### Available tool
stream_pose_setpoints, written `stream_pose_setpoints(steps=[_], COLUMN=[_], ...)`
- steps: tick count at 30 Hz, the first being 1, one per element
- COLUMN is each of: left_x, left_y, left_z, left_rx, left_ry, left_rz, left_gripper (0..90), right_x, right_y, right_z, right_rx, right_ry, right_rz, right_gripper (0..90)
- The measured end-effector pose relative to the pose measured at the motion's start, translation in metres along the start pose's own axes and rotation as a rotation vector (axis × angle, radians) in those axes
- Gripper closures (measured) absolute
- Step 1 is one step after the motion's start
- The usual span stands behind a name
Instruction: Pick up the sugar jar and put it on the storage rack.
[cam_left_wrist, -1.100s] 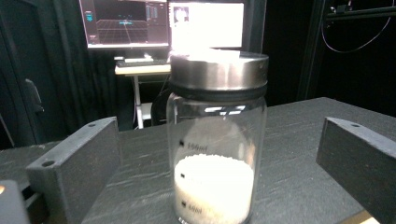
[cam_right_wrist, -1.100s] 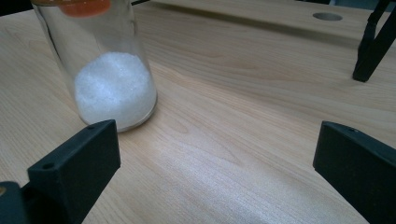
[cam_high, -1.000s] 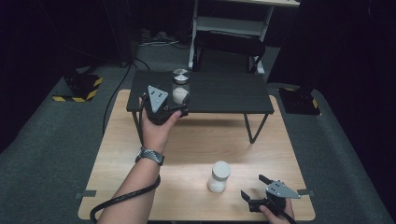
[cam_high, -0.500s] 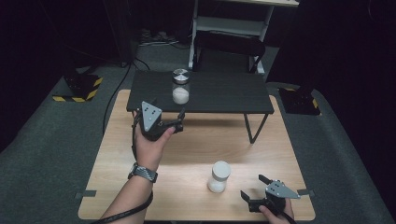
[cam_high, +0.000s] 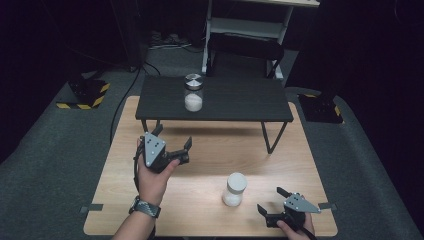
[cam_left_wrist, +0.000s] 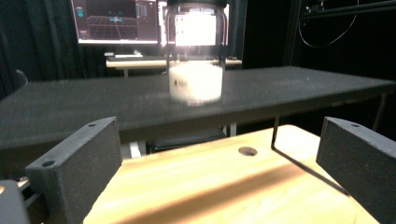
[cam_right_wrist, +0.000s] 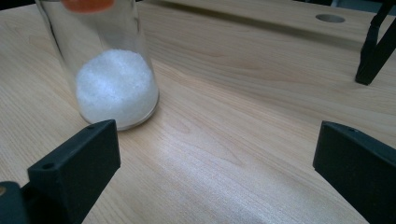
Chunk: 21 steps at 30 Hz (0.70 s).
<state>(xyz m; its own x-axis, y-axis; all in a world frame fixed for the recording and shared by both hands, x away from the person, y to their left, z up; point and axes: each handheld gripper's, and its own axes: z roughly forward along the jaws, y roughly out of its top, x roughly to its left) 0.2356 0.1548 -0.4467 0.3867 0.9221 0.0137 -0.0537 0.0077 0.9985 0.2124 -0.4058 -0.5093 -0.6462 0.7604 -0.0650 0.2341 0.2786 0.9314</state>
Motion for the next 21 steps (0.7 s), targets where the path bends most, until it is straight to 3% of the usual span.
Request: stream_pose_setpoints(steps=[11, 15, 21], left_x=[0.001, 0.002, 0.002], left_y=[-0.044, -0.060, -0.069], left_z=[-0.034, -0.044, -0.054], left_rx=[0.021, 0.052, 0.078], left_ry=[-0.032, -0.042, -0.046], left_rz=[-0.028, -0.040, -0.037], left_gripper=[0.6, 0.6, 0.6], right_x=[-0.001, 0.000, -0.001], right_y=[0.000, -0.001, -0.001], right_z=[0.000, 0.000, -0.001], right_rx=[-0.001, -0.004, -0.007], right_ry=[0.002, -0.002, 0.000], right_rz=[0.001, -0.002, 0.010], right_gripper=[0.1, 0.2, 0.1])
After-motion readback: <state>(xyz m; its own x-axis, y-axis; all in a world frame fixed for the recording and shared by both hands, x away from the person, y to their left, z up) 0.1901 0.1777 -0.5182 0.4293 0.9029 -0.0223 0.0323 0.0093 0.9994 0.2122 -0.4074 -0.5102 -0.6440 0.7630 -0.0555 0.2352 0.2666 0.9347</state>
